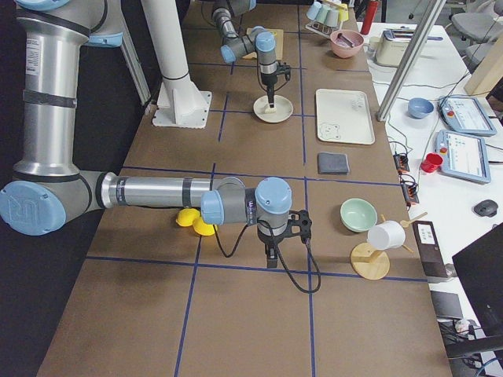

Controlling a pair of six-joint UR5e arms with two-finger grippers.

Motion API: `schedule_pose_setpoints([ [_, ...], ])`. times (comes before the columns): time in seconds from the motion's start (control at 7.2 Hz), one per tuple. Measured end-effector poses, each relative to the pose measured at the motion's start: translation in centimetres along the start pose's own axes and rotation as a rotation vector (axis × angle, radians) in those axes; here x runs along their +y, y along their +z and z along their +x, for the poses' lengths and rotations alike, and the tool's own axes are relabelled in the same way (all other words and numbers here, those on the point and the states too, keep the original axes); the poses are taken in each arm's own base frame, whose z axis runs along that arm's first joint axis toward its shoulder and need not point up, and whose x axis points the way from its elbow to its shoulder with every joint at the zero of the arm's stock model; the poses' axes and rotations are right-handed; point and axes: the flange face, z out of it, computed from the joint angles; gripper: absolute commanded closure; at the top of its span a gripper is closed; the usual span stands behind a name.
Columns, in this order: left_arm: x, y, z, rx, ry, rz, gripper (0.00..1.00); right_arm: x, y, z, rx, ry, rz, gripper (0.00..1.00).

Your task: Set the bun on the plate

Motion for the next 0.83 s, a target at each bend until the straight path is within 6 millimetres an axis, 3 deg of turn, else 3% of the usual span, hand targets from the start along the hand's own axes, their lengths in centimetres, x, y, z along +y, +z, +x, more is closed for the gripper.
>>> schedule_pose_setpoints([
  [0.14, -1.9, -1.8, -3.4, 0.001, 0.047, -0.029, 0.00, 0.0, 0.0, 0.0, 0.000, 0.000, 0.000, 0.00],
  [0.28, -4.1, -4.0, -10.0, 0.011, 0.120, -0.066, 0.00, 0.0, 0.0, 0.0, 0.000, -0.001, 0.001, 0.00],
  [0.56, -8.6, -8.8, -26.0, 0.025, 0.277, -0.111, 0.00, 0.0, 0.0, 0.0, -0.001, -0.002, 0.002, 0.00],
  [0.83, -11.2, -12.6, -44.5, -0.020, 0.370, -0.120, 0.00, 0.0, 0.0, 0.0, -0.002, -0.002, 0.002, 0.00],
])
